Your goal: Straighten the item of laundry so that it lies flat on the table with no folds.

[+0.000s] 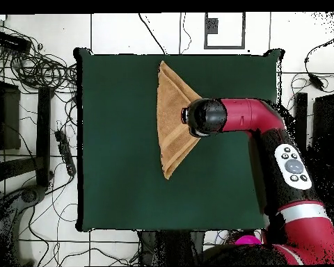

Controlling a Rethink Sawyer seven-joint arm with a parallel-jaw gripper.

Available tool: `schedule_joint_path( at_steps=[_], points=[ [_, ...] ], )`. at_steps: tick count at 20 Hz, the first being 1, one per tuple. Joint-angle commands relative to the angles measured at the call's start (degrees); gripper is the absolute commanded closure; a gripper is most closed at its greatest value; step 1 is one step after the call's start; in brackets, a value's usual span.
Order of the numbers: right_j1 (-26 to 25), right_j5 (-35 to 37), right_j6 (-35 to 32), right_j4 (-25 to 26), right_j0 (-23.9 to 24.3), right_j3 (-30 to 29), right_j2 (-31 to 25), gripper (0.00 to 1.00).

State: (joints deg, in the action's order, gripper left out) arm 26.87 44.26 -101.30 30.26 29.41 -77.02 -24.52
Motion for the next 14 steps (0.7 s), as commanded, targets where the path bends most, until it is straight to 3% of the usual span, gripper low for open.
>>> schedule_joint_path(
  at_steps=[1, 14],
  points=[
    [-2.3, 6.8, 6.4, 4.1, -3.5, 1.9, 2.1, 0.0],
    [-3.7, 5.4, 5.5, 6.5, -4.4, 3.3, 3.6, 0.0]
  ],
)
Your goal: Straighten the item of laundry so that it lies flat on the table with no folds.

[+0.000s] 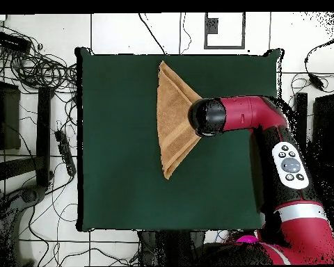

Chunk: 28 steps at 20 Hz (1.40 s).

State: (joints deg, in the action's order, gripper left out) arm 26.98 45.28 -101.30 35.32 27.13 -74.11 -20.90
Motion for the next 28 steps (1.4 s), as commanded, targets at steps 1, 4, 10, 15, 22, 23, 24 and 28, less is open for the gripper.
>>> schedule_joint_path(
  at_steps=[1, 4, 10, 15, 22, 23, 24, 28],
  points=[
    [-4.1, 4.1, 5.5, 1.2, -1.9, 0.1, -0.3, 0.0],
    [-5.7, 2.6, 5.8, 0.3, -1.0, 0.2, -1.7, 0.0],
    [-7.0, 1.8, 5.4, -0.6, -0.7, 0.2, -2.6, 0.0],
    [-7.4, 2.1, 5.5, -0.8, -0.8, 1.0, -2.8, 0.0],
    [-6.7, 4.4, 5.8, -1.0, -0.7, 0.6, -1.8, 0.0],
    [-6.6, 4.5, 5.7, -0.9, -0.8, 0.5, -1.7, 0.0],
    [-6.4, 4.7, 5.6, -0.9, -0.9, 0.3, -1.4, 0.0],
    [-6.0, 5.0, 5.3, -0.9, -0.9, -0.3, -1.1, 0.0]
  ],
)
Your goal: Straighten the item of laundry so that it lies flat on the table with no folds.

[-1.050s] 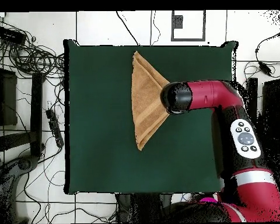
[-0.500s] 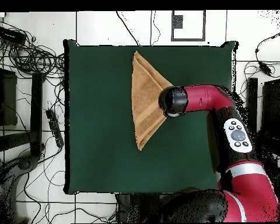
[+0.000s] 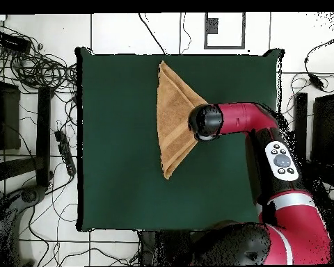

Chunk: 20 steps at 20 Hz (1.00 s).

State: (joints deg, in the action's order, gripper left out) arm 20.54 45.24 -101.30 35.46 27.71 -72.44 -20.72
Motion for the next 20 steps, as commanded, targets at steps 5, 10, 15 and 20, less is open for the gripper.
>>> schedule_joint_path(
  at_steps=[5, 10, 15, 20],
  points=[
    [-0.3, 6.9, 5.2, -0.7, -2.0, -1.5, -0.2, 0.0],
    [-1.4, 8.6, 5.2, -0.7, -2.4, -0.2, 0.3, 0.0],
    [-2.0, 9.0, 5.6, -0.6, -2.3, -0.3, 0.2, 0.0],
    [-2.3, 9.3, 5.7, -0.6, -2.3, -0.1, -0.1, 1.0]
  ],
)
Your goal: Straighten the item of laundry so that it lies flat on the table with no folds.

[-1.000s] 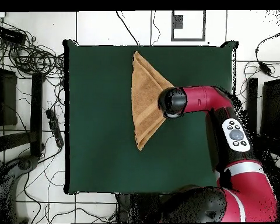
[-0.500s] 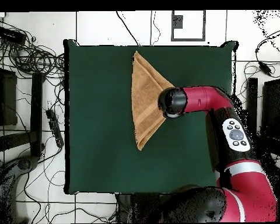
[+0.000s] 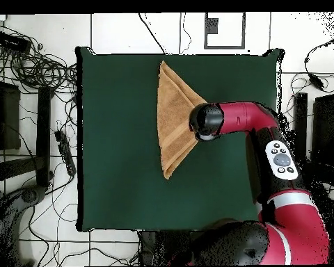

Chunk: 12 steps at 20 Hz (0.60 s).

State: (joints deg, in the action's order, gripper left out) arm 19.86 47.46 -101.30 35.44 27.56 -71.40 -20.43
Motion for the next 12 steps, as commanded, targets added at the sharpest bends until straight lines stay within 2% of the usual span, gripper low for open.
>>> schedule_joint_path(
  at_steps=[1, 12],
  points=[
    [-1.6, 7.1, 5.7, -0.5, -2.2, -1.1, -0.4, 1.0],
    [-1.6, 6.5, 5.2, -0.1, -2.6, -0.1, -0.2, 1.0]
  ],
)
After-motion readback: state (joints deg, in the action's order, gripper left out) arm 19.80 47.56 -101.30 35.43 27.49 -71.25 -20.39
